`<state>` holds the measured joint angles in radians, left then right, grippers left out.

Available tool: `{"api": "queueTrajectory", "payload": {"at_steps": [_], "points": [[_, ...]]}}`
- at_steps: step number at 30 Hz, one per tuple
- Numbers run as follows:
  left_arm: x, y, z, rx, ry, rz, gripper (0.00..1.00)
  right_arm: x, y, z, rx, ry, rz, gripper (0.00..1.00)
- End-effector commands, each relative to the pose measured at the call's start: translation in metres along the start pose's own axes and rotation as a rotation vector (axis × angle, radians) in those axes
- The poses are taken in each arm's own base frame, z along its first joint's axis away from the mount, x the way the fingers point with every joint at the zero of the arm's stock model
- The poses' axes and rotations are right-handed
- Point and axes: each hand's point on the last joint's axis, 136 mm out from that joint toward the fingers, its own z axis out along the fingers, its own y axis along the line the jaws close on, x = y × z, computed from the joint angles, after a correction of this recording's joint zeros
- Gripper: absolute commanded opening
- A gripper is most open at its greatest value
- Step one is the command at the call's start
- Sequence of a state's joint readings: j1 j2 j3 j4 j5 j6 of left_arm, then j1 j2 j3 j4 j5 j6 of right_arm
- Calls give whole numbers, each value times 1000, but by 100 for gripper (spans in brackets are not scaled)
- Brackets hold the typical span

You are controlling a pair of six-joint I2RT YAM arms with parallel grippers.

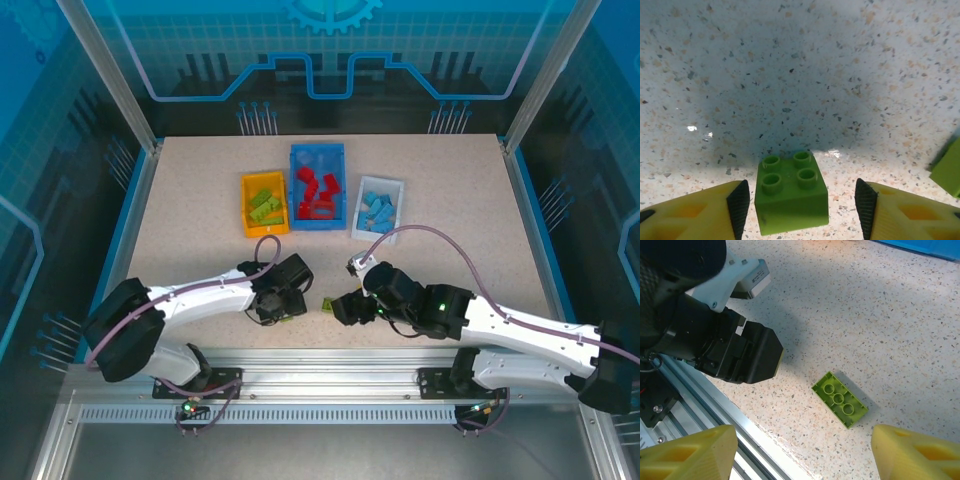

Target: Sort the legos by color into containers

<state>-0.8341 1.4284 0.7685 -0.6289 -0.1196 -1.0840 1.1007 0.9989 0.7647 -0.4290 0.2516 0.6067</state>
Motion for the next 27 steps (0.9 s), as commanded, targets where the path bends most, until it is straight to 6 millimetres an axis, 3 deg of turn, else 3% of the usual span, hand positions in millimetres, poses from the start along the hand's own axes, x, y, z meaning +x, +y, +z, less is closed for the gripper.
{"api": "queueTrajectory", "payload": {"at_steps": [1,5,10,15,18,22,25,27], "points": [[7,5,6,-22,13,-4,55,1,0,0,9,-7,13,73],[7,4,7,-7,8,-2,41,2,-1,0,15,-9,19,72],[3,5,2,-16,-14,8,34,4,-2,1,17,-4,25,72],[-21,5,-31,-28,-115,56,32,-2,2,-2,0,-17,22,72],[-56,4,-63,-5,-182,61,31,-21,14,-6,-39,-63,14,72],[-119,1,-101,53,-266,50,32,-61,30,-12,-84,-164,21,73],[-168,-8,-119,55,-333,68,33,-94,36,-14,-123,-247,58,74],[-197,-14,-121,49,-357,70,33,-110,37,-12,-141,-269,80,74]]}}
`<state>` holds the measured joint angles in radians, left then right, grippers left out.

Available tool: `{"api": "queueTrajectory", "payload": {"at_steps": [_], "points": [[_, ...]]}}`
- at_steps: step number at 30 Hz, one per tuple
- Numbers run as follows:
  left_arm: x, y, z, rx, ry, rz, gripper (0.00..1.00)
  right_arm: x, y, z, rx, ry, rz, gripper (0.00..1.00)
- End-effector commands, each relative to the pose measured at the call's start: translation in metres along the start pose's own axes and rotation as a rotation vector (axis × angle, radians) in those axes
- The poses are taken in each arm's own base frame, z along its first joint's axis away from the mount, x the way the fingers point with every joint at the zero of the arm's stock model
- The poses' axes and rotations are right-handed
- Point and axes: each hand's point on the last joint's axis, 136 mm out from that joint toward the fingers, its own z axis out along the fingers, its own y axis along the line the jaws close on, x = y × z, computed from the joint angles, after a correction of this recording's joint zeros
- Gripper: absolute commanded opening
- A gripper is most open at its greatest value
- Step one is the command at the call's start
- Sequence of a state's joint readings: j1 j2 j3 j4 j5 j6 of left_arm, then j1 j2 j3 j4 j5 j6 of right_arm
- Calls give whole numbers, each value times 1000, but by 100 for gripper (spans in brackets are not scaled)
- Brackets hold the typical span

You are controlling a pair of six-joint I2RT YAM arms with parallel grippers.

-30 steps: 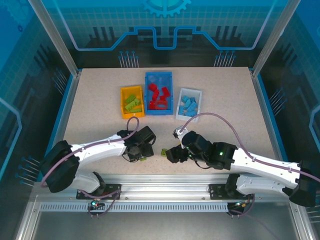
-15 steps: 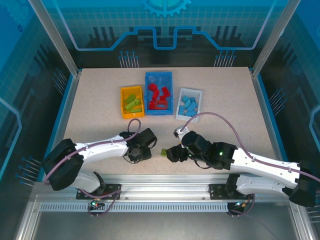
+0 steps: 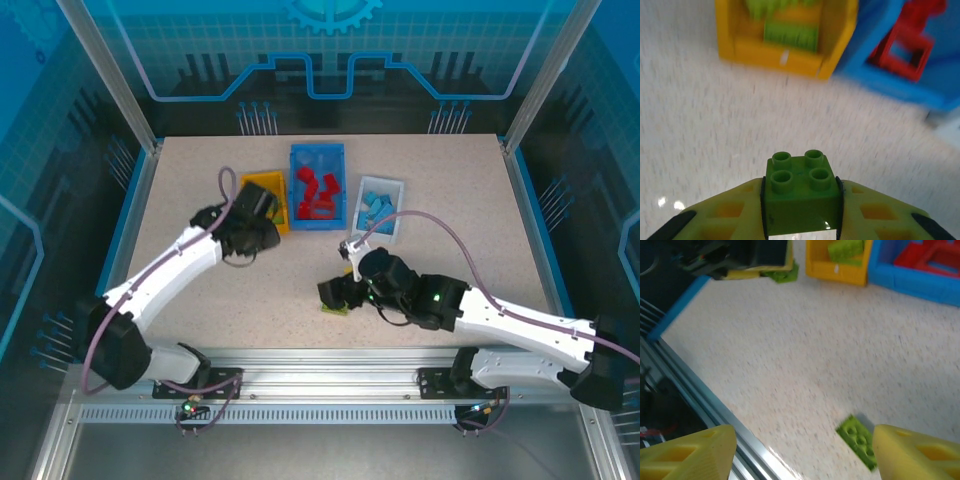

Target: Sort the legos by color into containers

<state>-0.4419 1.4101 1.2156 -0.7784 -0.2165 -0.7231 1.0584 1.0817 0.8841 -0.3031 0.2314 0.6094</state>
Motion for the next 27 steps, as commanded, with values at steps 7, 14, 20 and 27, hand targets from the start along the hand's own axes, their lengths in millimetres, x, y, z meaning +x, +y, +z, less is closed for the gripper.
{"api": "queueTrajectory", "payload": {"at_steps": [7,14,20,27], "points": [[-72,-11,76,-86,36,99,34,-63,10,11,-56,-114,52,73],[-77,-1,128,-134,94,80,37,-52,1,14,-56,-89,85,73],[-69,4,139,-139,134,72,54,-45,-4,14,-51,-78,95,73],[-72,-17,82,-34,53,95,63,-40,-13,7,-24,-66,86,73]]}}
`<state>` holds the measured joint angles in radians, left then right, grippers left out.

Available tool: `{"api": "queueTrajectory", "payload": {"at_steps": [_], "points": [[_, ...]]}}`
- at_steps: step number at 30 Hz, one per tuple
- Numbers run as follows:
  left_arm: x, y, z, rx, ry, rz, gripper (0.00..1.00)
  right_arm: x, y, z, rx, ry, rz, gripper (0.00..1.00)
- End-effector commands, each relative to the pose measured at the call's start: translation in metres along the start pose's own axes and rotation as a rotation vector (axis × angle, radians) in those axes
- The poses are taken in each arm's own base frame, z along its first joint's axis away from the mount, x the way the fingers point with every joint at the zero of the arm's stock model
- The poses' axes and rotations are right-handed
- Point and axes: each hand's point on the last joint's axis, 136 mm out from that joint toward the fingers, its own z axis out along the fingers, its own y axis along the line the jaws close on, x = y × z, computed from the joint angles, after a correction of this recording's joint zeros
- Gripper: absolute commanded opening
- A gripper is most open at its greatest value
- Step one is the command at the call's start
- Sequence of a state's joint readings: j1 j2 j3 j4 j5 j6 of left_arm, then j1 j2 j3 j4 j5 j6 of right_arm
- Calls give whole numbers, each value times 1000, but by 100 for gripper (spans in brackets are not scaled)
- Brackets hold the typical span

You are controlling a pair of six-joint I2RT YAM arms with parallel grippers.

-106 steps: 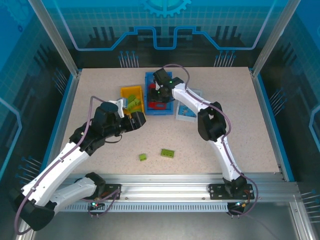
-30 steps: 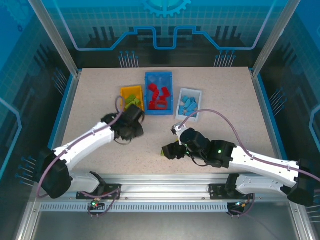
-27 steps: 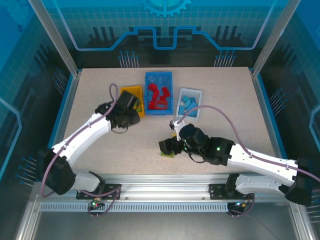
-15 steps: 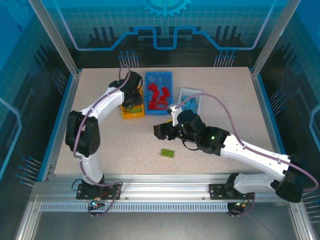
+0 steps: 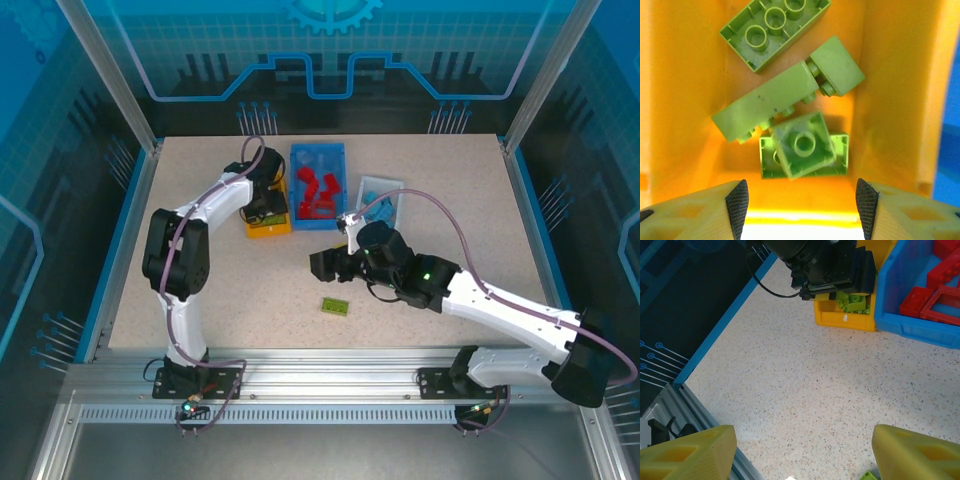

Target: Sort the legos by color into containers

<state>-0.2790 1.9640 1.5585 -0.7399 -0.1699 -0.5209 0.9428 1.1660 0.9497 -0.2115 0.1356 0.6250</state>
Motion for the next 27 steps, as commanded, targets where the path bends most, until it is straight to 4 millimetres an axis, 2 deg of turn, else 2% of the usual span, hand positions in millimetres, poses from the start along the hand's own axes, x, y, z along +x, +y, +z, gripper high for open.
{"api": "queueTrajectory", "payload": {"at_steps": [1,3,5,6,7,10,12,15,19,22,27], "points": [[-1,-20,-66,127,-103,56,63,0,-10,-12,20,-6,-2,73],[19,-42,-90,216,-140,191,64,4,-19,-23,54,-2,-13,73],[57,-73,-107,360,-140,422,64,9,-30,-37,81,-2,-15,74],[85,-88,-114,446,-119,563,64,8,-33,-48,84,-14,-12,74],[115,-99,-119,529,-89,697,65,20,-42,-54,96,1,-9,75],[180,-106,-117,649,-36,989,68,33,-51,-80,71,11,1,77],[205,-108,-111,657,-40,1149,70,40,-55,-96,63,12,18,78],[227,-113,-96,637,-21,1329,71,48,-61,-119,55,2,55,78],[257,-113,-64,580,6,1570,72,52,-71,-141,75,-43,92,80],[266,-120,-54,614,-41,1629,75,55,-75,-146,81,-61,114,80],[269,-119,-34,573,-56,1682,77,57,-75,-140,70,-60,138,80]]}}
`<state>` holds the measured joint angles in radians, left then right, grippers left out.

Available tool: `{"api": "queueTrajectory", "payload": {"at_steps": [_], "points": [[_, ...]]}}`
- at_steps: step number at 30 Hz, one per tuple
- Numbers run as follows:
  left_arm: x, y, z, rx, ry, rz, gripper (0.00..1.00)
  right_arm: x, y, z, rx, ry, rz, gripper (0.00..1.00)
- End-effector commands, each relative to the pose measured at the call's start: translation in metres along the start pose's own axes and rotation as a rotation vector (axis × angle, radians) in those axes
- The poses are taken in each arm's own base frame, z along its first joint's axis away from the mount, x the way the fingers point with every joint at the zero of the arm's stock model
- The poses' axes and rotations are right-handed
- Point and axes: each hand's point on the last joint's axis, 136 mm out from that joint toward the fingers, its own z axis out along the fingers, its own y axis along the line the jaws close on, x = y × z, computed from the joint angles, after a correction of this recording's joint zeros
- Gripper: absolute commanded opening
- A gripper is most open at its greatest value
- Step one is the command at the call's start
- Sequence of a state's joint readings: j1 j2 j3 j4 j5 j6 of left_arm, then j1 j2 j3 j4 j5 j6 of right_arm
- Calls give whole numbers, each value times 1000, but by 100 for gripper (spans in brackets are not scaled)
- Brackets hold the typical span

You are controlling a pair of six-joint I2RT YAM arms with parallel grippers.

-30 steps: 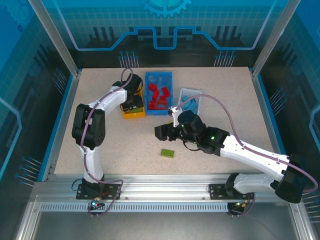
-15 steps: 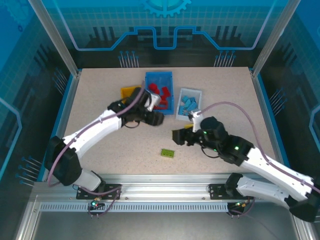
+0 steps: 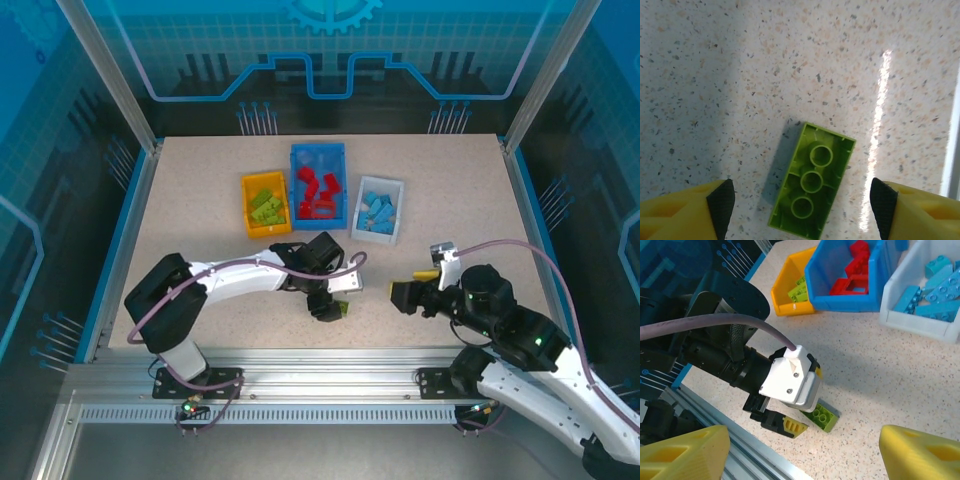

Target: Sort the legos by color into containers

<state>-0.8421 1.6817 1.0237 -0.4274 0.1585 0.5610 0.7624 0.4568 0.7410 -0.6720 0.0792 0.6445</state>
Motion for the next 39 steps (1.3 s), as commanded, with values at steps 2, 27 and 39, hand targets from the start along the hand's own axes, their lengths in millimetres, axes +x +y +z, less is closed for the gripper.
{"api": "queueTrajectory", "payload": {"at_steps": [2,27,39], "points": [[-5,7,16,-41,-17,121,82,8,-3,7,2,33,33,80],[8,11,36,-88,100,9,30,12,-8,13,14,44,51,79],[-7,91,-56,-294,-115,-359,27,8,2,32,-11,90,19,78]]}}
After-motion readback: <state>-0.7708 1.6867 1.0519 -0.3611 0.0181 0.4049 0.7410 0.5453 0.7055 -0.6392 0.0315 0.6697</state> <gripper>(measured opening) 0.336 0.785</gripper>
